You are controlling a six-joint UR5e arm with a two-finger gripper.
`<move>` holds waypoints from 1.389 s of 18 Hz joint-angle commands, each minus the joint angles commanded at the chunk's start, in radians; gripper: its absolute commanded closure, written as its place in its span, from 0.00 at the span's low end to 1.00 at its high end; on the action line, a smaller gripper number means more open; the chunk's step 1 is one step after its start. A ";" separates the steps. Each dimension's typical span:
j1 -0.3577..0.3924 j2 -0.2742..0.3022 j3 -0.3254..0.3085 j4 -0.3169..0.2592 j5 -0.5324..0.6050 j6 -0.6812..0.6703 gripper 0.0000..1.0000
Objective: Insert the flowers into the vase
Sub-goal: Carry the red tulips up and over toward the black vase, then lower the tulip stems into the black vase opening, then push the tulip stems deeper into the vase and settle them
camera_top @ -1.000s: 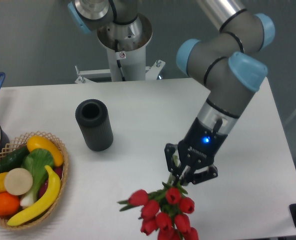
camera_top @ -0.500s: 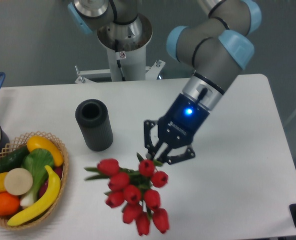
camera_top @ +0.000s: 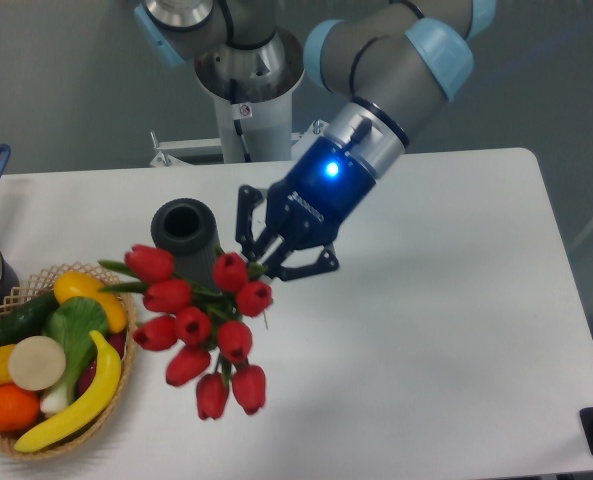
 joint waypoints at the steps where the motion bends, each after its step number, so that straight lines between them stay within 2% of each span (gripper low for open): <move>1: -0.015 0.009 -0.009 -0.002 -0.003 0.002 1.00; 3: -0.020 0.017 -0.035 0.002 -0.081 0.000 1.00; 5: -0.008 0.054 -0.087 0.005 -0.171 0.002 1.00; 7: 0.015 0.109 -0.167 0.006 -0.193 0.023 1.00; 11: 0.064 0.205 -0.342 0.006 -0.327 0.138 1.00; 13: 0.081 0.242 -0.394 0.006 -0.331 0.163 1.00; 16: 0.093 0.258 -0.420 0.006 -0.368 0.166 1.00; 25: 0.116 0.290 -0.483 0.006 -0.373 0.215 1.00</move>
